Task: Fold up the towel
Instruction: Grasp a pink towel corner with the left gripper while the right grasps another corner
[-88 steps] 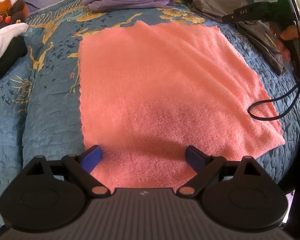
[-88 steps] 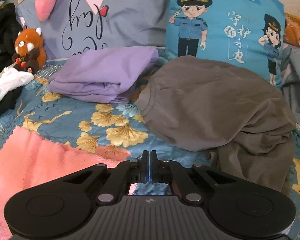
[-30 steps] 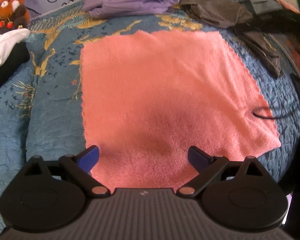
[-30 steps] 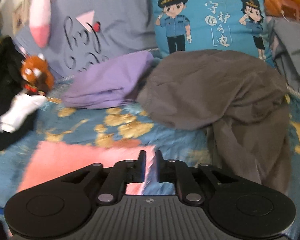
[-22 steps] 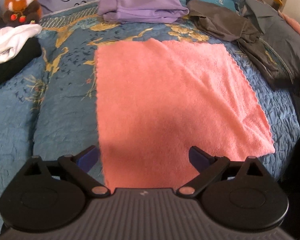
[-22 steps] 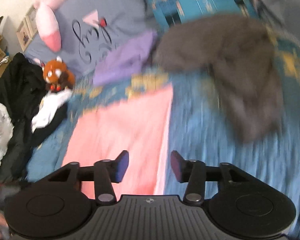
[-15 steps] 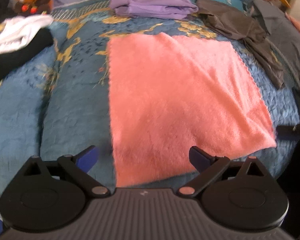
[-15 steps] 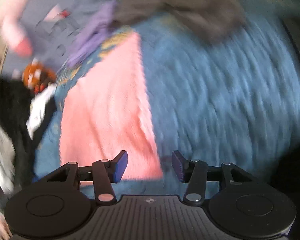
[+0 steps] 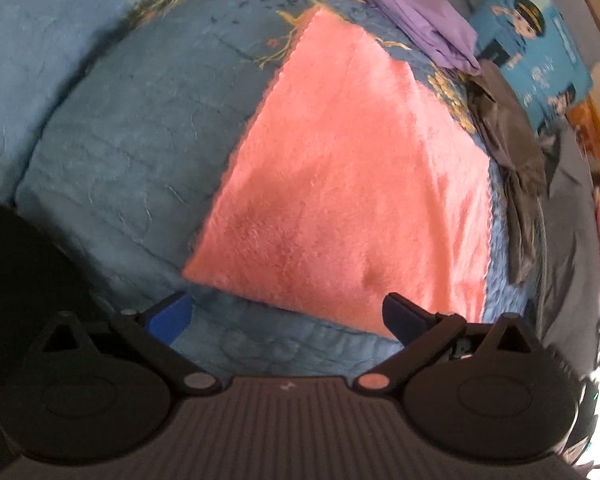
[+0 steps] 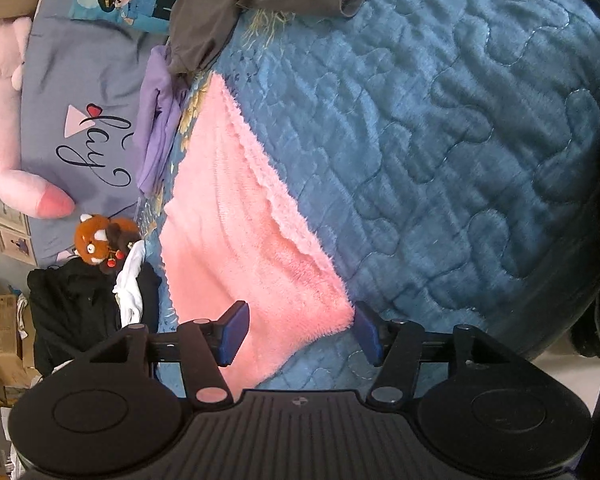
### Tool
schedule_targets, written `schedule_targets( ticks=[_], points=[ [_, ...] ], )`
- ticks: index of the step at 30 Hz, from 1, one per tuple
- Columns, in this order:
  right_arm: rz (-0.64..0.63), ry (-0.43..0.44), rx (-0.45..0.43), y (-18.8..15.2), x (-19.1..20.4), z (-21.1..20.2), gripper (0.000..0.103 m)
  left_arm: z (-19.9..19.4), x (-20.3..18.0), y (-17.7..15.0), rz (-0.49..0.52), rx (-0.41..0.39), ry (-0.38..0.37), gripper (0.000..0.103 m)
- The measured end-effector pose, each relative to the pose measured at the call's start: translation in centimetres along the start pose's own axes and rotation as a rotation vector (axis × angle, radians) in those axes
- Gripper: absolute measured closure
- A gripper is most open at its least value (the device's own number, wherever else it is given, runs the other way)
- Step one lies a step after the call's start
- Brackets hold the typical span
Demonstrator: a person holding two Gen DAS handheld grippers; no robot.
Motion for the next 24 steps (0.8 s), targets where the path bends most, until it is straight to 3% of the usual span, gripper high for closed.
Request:
schedule_targets(
  ticks=[8, 14, 17, 20, 22, 24],
  points=[
    [0.007, 0.005, 0.003, -0.2, 0.0, 0.2, 0.046, 1.3, 2.9, 0.5, -0.278, 0.031, -0.165, 0.007],
    [0.026, 0.008, -0.016, -0.2, -0.3, 0.0, 0.047, 1.5, 5.8, -0.1, -0.439, -0.001, -0.269, 0.018],
    [0.036, 0.005, -0.031, -0.2, -0.3, -0.2, 0.048, 1.0, 6.3, -0.4, -0.471, -0.034, -0.265, 0.031],
    [0.039, 0.003, -0.038, -0.4, -0.3, -0.2, 0.049, 1.0, 6.7, -0.5, -0.499, -0.055, -0.286, 0.052],
    [0.050, 0.007, -0.046, -0.5, -0.4, -0.2, 0.051, 1.2, 7.0, -0.4, -0.515, -0.056, -0.322, 0.073],
    [0.063, 0.013, -0.054, -0.5, -0.4, -0.2, 0.053, 1.0, 7.3, -0.3, -0.528, -0.057, -0.338, 0.078]
  ],
)
Point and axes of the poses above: each gripper's, at about its wrist camera, not at the fingertips, and z roughly the way its jaws point, x to its left, y to its top, the point moved 4 cm from there along z, roughly the way its jaws point, and after that the axes turned 12 degrees about x, right-handed, at the moved point
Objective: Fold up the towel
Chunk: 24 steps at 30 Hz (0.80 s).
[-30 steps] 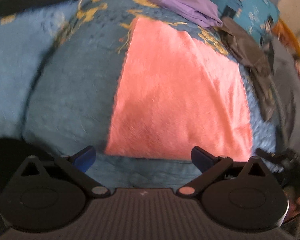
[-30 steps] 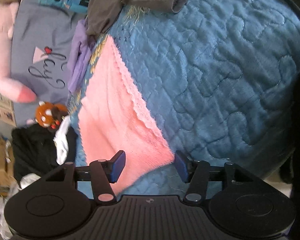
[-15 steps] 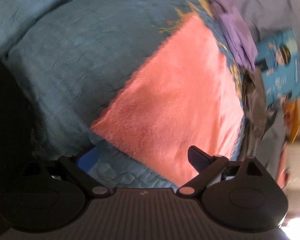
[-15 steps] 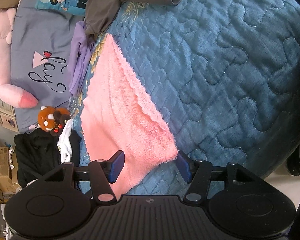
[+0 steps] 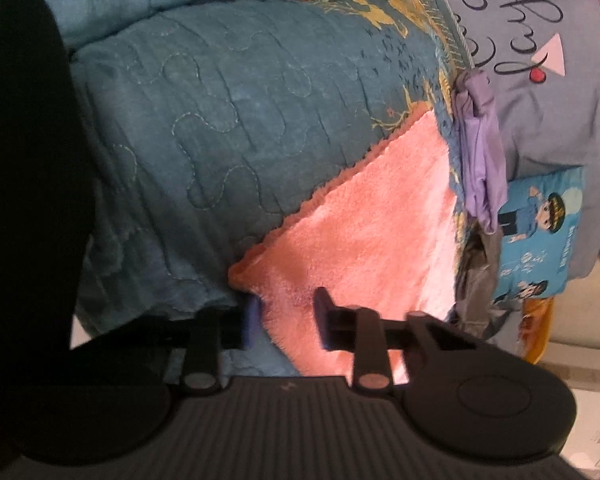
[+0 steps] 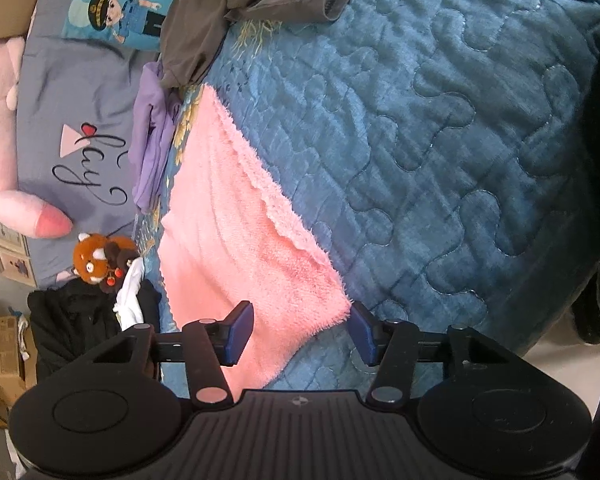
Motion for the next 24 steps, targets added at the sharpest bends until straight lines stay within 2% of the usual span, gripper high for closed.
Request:
schedule_targets(
  ticks=[3, 4, 6, 8, 12, 13, 17, 24],
  points=[
    [0.005, 0.003, -0.013, -0.1, 0.0, 0.0, 0.063, -0.1, -0.2, 0.0, 0.006, -0.020, 0.016, 0.088],
    [0.003, 0.003, -0.016, -0.1, 0.1, 0.0, 0.070, -0.1, -0.3, 0.0, 0.009, -0.027, 0.021, 0.090],
    [-0.001, -0.001, -0.022, -0.2, 0.3, 0.0, 0.078, -0.5, -0.5, -0.1, 0.020, -0.047, 0.039, 0.091],
    [-0.011, -0.010, -0.029, -0.4, 0.6, 0.0, 0.093, -0.9, -0.7, -0.3, 0.037, -0.074, 0.064, 0.091],
    [-0.030, -0.029, -0.056, -0.7, 1.0, -0.4, 0.096, -1.8, -1.0, -0.3, 0.063, -0.109, 0.082, 0.091],
    [-0.033, -0.031, -0.061, -0.8, 1.1, -0.6, 0.097, -2.1, -1.0, -0.3, 0.068, -0.113, 0.083, 0.095],
    [-0.060, -0.062, -0.077, -1.1, 1.5, -1.0, 0.097, -2.3, -1.1, -0.4, 0.077, -0.124, 0.083, 0.098],
    [-0.073, -0.020, -0.086, -0.3, 2.8, -1.7, 0.097, -3.6, -3.4, -0.2, 0.171, -0.175, 0.048, 0.100]
  ],
)
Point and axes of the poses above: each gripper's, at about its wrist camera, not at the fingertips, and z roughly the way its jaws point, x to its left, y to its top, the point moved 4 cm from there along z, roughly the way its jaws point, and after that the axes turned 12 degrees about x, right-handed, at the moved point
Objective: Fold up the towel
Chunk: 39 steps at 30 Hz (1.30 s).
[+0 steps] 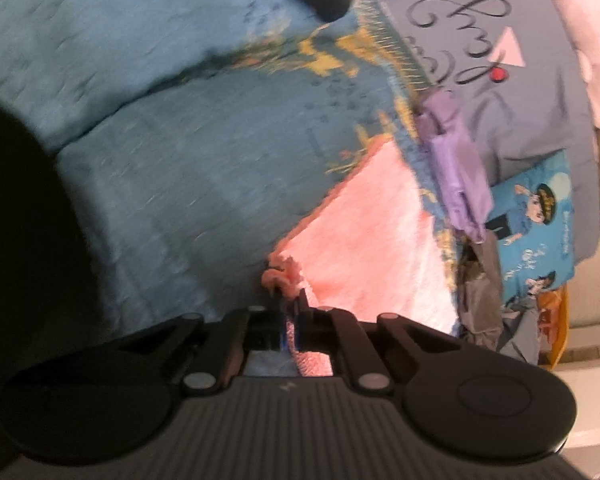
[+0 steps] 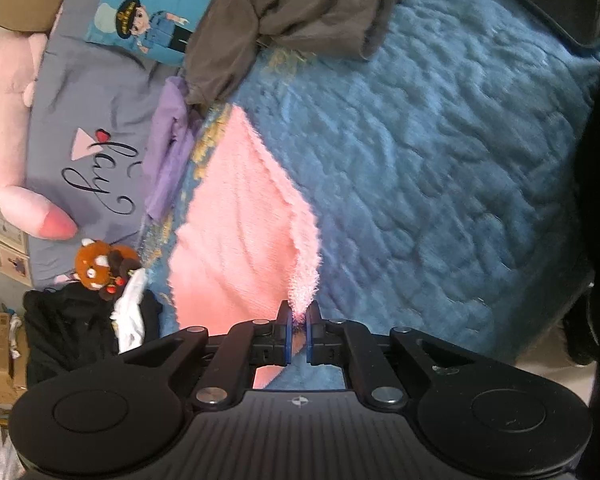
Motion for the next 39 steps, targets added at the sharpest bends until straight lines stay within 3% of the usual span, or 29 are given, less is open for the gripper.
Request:
schedule_targets(
  ticks=[6, 12, 17, 22, 30, 33, 35, 37, 39],
  points=[
    [-0.041, 0.024, -0.037, 2.9, 3.9, 0.1, 0.097, -0.4, -3.6, 1.9, 0.055, -0.032, -0.047, 0.100],
    [-0.137, -0.015, -0.090, 7.8, 9.5, 1.6, 0.097, 0.6, -9.8, 5.9, 0.133, -0.091, -0.052, 0.100],
    [-0.208, -0.079, -0.125, 12.2, 13.2, 4.0, 0.097, 3.2, -14.5, 10.3, 0.200, -0.115, 0.015, 0.100],
    [-0.193, -0.138, -0.120, 15.0, 13.5, 6.8, 0.097, 6.6, -17.7, 13.1, 0.248, -0.113, 0.093, 0.100],
    [-0.120, -0.169, -0.108, 17.0, 11.8, 9.6, 0.097, 11.0, -18.2, 14.3, 0.248, -0.094, 0.182, 0.100],
    [-0.118, -0.177, -0.116, 17.4, 11.5, 10.1, 0.091, 11.9, -17.9, 14.6, 0.252, -0.096, 0.214, 0.099],
    [-0.135, -0.186, -0.136, 17.6, 11.6, 10.1, 0.079, 12.2, -17.9, 14.8, 0.266, -0.101, 0.235, 0.097],
    [-0.168, -0.211, -0.161, 17.7, 11.8, 9.9, 0.068, 12.0, -18.1, 14.9, 0.288, -0.124, 0.262, 0.088],
    [-0.207, -0.231, -0.193, 17.7, 12.1, 9.3, 0.065, 11.0, -18.5, 15.0, 0.323, -0.166, 0.283, 0.077]
  ],
)
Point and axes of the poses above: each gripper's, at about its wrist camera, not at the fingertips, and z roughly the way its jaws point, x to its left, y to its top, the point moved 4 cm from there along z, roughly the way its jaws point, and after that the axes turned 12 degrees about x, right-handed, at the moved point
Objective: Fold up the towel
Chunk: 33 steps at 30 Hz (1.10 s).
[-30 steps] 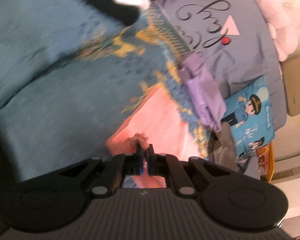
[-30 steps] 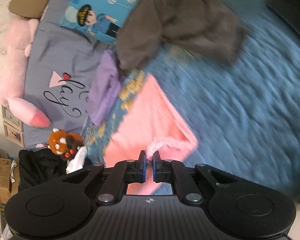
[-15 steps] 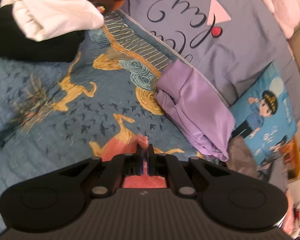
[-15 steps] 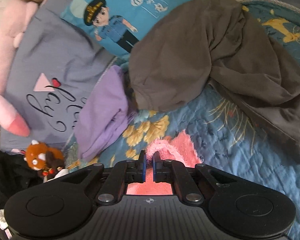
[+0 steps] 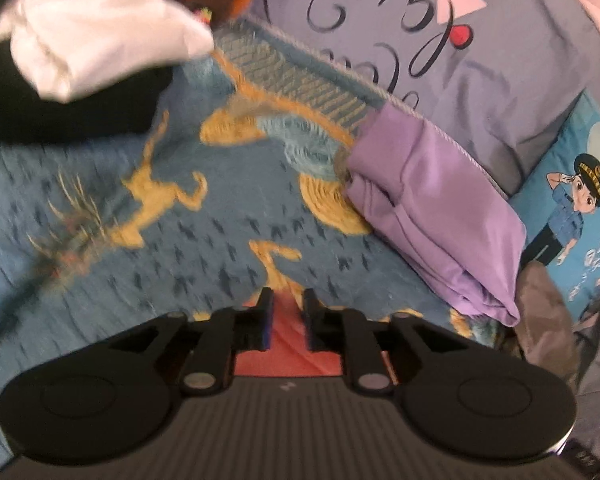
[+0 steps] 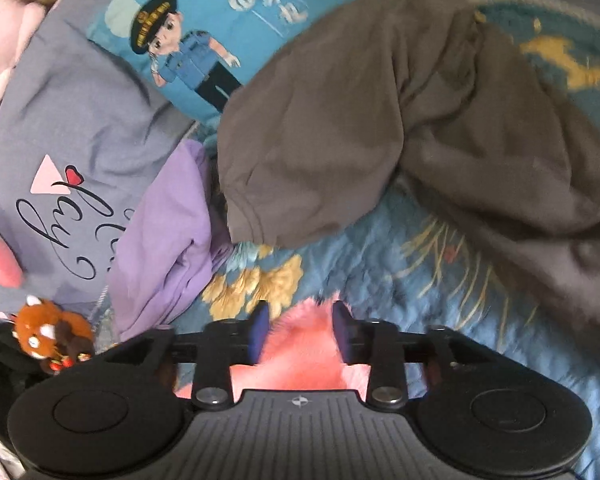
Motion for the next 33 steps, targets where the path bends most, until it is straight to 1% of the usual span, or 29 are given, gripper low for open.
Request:
schedule_targets(
  ticks=[1, 3, 6, 9, 11, 13, 15, 17, 19, 23, 25, 26, 28, 33],
  points=[
    [-0.021, -0.004, -0.015, 0.0, 0.1, -0.4, 0.065, -0.7, 0.0, 0.2, 0.011, -0.023, 0.004, 0.072],
    [-0.052, -0.008, -0.038, -0.1, 0.0, -1.3, 0.065, -2.1, 0.1, 0.6, 0.032, -0.062, 0.012, 0.072],
    [-0.097, -0.019, -0.071, -0.7, -0.3, -2.8, 0.064, -4.1, 0.4, 0.5, 0.068, -0.080, -0.006, 0.065],
    [-0.166, -0.053, -0.091, -2.0, -1.0, -4.4, 0.061, -5.4, 0.6, -0.5, 0.124, -0.073, -0.008, 0.061],
    [-0.214, -0.078, -0.096, -3.1, -1.5, -5.2, 0.058, -5.9, 1.0, -1.7, 0.159, -0.049, -0.010, 0.059],
    [-0.225, -0.079, -0.077, -4.2, -2.4, -5.7, 0.057, -5.9, 2.1, -3.1, 0.149, -0.015, -0.011, 0.053],
    [-0.182, -0.043, -0.040, -5.4, -3.7, -5.8, 0.056, -5.8, 3.4, -4.6, 0.107, 0.022, -0.028, 0.051],
    [-0.117, 0.003, -0.001, -6.4, -5.0, -5.7, 0.056, -5.5, 5.1, -6.1, 0.031, 0.066, -0.069, 0.046],
    [-0.032, 0.051, 0.034, -7.3, -6.3, -5.2, 0.056, -4.9, 6.7, -7.8, -0.071, 0.123, -0.138, 0.039],
    [0.158, 0.160, 0.101, -8.9, -7.9, -3.8, 0.051, -3.1, 8.2, -10.4, -0.224, 0.223, -0.286, 0.034],
    [0.234, 0.213, 0.113, -9.3, -8.0, -3.2, 0.047, -2.1, 8.4, -11.2, -0.300, 0.266, -0.361, 0.027],
    [0.260, 0.226, 0.107, -9.4, -8.0, -3.0, 0.045, -1.6, 8.4, -11.4, -0.330, 0.278, -0.386, 0.027],
    [0.310, 0.249, 0.096, -9.5, -7.9, -2.6, 0.044, -0.9, 8.6, -11.6, -0.384, 0.275, -0.418, 0.027],
    [0.406, 0.278, 0.069, -9.2, -7.8, -1.2, 0.044, 0.2, 9.3, -11.6, -0.499, 0.239, -0.458, 0.027]
  ],
)
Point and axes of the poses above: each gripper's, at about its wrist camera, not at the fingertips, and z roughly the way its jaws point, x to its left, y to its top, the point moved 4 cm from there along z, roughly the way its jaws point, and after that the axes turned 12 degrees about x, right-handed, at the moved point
